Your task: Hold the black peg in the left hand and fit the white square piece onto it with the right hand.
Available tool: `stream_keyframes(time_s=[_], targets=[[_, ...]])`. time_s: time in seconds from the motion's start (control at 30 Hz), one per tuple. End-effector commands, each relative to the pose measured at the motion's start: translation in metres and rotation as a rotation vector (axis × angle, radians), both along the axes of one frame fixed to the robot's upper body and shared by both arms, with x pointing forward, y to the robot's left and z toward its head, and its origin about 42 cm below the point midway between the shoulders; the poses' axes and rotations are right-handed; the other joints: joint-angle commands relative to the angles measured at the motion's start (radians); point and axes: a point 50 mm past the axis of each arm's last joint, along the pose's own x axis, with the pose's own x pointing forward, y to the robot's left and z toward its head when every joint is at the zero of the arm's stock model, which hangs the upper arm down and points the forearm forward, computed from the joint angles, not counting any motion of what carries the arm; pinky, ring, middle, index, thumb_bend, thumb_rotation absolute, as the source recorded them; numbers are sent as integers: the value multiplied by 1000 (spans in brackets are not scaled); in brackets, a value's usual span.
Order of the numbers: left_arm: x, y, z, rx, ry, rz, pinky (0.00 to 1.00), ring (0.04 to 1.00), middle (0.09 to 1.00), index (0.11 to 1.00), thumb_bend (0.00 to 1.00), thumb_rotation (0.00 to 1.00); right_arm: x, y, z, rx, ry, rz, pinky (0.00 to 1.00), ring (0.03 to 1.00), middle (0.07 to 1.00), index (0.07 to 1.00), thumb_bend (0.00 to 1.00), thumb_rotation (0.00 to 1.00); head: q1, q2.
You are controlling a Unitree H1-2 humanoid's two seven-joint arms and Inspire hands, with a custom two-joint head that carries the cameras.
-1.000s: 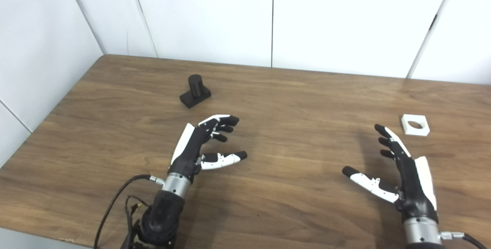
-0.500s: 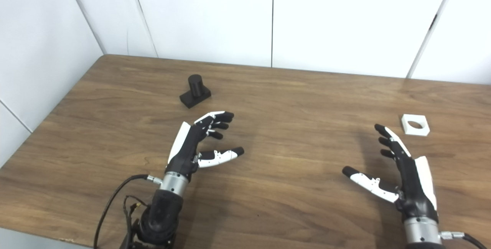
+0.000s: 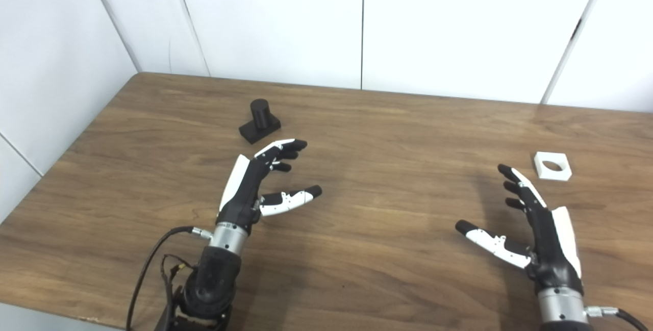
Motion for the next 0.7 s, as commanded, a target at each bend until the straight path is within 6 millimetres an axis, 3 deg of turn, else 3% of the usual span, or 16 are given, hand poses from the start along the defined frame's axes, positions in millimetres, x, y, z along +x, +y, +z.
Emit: stream_keyframes(time_s=[0.0,0.67], targets=[[8,2,23,13,-98,13,686,765,791,732,682,170,9,-1,17,-14,-72,9,781,858,894,869,810,363,0,2],[15,10,32,36,-110,47,712,823,842,777,690,181,10,-4,17,-10,-73,15,804,865,900,871,793,324,2,2]])
